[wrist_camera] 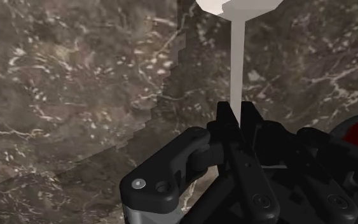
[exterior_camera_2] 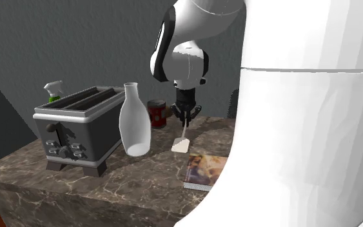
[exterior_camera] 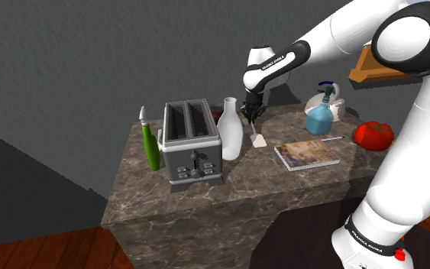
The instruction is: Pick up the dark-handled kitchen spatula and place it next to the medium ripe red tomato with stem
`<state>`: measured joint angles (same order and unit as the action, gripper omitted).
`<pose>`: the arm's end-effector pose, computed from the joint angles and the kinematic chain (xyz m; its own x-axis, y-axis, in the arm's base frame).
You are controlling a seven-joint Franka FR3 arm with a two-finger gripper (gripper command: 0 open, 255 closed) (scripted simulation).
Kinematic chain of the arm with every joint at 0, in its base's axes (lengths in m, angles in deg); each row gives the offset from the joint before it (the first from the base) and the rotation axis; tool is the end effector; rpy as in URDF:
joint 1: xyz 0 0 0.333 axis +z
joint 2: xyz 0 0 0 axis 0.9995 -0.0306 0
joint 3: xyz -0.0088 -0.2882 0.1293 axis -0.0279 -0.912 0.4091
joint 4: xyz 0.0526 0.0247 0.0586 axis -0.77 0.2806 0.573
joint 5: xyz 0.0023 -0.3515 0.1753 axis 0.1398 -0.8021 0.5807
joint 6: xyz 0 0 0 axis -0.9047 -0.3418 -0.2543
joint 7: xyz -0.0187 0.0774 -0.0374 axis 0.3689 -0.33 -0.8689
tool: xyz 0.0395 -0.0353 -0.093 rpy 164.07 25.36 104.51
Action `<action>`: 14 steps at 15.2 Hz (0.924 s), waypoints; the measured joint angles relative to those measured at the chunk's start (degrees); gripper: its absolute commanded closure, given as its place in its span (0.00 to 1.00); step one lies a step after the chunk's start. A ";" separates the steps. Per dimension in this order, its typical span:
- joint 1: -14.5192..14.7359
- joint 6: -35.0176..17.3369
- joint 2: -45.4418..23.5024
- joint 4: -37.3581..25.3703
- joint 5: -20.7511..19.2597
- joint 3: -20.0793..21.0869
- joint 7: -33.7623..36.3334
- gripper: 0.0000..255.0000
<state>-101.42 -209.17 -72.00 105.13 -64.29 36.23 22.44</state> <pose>0.5467 -0.1554 0.3752 0.8013 -0.5946 0.0668 -0.5959 -0.8031 -0.0006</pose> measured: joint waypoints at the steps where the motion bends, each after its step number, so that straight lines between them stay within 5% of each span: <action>1: -0.01 0.66 0.32 -0.34 0.00 -0.01 -0.04 1.00; 14: 0.03 10.32 4.35 -5.97 -0.07 0.00 -0.16 1.00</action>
<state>-101.39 -198.85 -67.65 99.15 -64.36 36.23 22.28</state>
